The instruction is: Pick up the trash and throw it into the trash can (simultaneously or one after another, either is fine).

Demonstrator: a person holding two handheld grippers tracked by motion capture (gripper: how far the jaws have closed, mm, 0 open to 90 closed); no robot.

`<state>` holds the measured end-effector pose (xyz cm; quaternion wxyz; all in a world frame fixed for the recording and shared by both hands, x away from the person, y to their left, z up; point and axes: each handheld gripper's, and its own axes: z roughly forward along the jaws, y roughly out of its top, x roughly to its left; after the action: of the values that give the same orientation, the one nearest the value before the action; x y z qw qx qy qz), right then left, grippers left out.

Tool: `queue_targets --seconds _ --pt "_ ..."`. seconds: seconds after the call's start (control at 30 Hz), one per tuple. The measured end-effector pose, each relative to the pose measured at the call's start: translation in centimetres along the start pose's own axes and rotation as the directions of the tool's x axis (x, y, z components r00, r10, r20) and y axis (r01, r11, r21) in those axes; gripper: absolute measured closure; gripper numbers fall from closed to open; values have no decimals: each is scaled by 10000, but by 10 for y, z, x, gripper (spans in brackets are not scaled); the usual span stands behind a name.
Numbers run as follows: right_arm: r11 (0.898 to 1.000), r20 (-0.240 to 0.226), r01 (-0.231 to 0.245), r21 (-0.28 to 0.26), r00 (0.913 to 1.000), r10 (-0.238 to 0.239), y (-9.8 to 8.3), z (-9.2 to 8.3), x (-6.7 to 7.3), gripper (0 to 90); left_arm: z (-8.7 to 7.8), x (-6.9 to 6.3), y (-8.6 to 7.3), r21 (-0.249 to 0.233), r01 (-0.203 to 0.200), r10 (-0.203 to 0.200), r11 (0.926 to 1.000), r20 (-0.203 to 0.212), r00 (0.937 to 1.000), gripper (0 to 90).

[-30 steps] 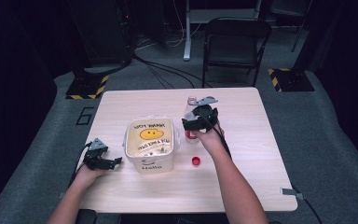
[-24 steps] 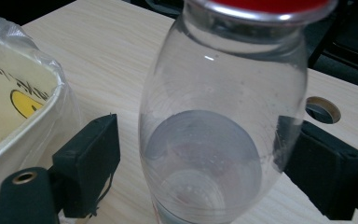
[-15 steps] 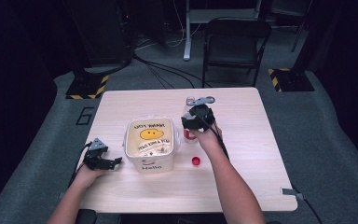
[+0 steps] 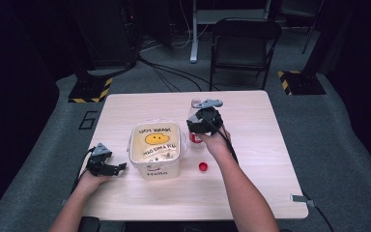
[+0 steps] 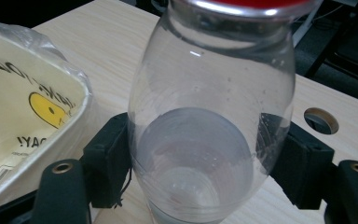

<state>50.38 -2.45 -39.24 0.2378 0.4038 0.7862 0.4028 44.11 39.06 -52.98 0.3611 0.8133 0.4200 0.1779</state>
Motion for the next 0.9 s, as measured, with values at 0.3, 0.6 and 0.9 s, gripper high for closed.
queue_targets --seconds 0.3,0.6,0.9 --pt "9994 -212 228 -252 9995 -234 11 -17 3 281 0 0 0 6 -4 4 10000 1 10000 97" --pt "9984 -438 285 -487 9986 -307 24 -36 5 282 0 0 0 6 -3 3 10000 -2 10000 97" --pt "9971 -656 484 -592 9965 -522 39 -57 6 283 0 0 0 -42 1 -1 10000 -20 10000 97"
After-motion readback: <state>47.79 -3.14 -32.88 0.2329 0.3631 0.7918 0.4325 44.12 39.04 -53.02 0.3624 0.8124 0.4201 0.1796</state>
